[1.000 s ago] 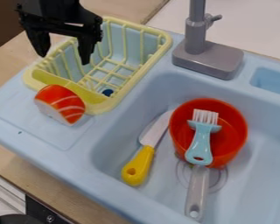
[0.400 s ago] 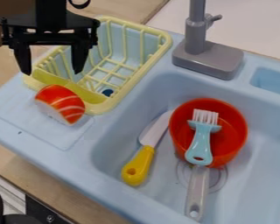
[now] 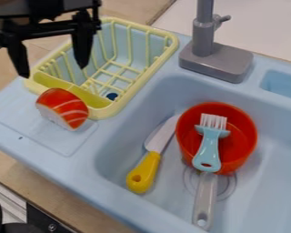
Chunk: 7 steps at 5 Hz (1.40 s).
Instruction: Put the red object to the basket
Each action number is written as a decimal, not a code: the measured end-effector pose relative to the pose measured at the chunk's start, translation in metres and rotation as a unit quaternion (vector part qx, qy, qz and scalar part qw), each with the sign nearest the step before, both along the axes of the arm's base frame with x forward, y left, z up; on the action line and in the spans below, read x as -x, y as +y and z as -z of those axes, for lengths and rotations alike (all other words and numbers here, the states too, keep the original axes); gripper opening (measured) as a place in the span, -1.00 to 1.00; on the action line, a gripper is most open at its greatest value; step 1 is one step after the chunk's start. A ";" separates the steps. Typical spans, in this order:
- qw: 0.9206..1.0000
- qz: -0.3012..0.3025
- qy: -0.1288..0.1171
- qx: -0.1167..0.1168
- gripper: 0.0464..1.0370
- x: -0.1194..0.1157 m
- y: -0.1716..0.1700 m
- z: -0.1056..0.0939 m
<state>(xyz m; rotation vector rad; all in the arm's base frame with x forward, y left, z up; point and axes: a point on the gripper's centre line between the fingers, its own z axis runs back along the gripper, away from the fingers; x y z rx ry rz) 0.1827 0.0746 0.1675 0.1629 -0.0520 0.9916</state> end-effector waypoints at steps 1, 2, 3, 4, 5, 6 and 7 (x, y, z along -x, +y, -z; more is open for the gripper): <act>1.000 -0.003 -0.016 0.008 0.92 0.012 -0.007 -0.003; 0.999 -0.034 -0.031 0.016 0.92 0.021 -0.015 0.004; 0.995 -0.074 -0.062 -0.011 0.92 0.020 -0.022 0.016; 0.993 -0.106 -0.045 -0.017 0.92 0.021 -0.022 0.022; 0.990 -0.130 -0.055 -0.009 0.92 0.020 -0.018 0.029; 0.987 -0.153 -0.041 0.003 0.92 0.015 -0.013 0.041; 0.986 -0.159 -0.046 0.012 0.82 0.013 -0.005 0.047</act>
